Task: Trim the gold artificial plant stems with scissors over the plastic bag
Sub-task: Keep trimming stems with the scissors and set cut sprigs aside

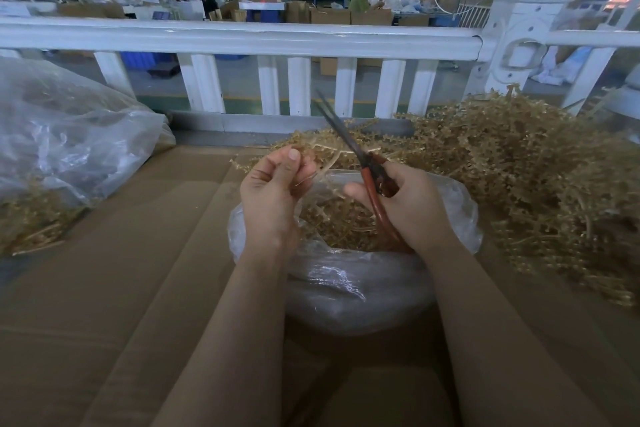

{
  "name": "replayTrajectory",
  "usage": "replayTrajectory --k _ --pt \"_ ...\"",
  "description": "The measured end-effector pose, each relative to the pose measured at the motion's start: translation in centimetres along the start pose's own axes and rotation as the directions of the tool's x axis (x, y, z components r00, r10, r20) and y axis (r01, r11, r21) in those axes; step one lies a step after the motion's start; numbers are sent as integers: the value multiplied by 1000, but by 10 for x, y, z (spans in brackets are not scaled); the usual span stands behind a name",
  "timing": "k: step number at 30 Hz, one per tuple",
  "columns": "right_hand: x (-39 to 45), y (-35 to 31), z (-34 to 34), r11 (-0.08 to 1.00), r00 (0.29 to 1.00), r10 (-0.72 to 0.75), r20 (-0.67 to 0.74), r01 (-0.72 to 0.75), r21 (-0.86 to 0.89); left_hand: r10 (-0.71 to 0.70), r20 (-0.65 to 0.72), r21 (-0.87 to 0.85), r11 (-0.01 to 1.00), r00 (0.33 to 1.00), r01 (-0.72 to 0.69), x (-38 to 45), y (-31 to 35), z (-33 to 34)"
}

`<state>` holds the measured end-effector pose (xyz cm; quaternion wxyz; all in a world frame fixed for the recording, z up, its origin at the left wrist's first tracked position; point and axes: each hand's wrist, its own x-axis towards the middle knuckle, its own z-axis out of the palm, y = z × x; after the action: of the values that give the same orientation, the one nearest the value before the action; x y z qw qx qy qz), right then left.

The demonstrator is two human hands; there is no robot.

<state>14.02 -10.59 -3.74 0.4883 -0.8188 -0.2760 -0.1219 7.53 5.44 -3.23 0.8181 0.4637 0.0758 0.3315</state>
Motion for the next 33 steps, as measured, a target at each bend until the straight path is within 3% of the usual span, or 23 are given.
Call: replayTrajectory --k 7,14,18,23,29,33 --pt "2 -3 -4 940 997 77 -13 -68 333 70 -6 130 989 998 -68 -2 -3 5" --pt "1 -6 -6 922 996 55 64 -75 380 155 -219 137 982 963 -127 4 -3 1" --pt "0 -5 -10 865 992 124 5 -110 490 177 -144 276 952 974 -132 2 -4 3" --pt "1 -9 -14 799 981 191 45 -182 573 220 13 420 884 975 -205 -5 -5 10" --pt "6 -11 -14 841 949 293 115 -313 440 138 64 320 935 988 -152 -6 -5 11" --pt "6 -9 -14 781 945 309 104 -315 539 -84 90 175 982 992 67 -6 -2 9"
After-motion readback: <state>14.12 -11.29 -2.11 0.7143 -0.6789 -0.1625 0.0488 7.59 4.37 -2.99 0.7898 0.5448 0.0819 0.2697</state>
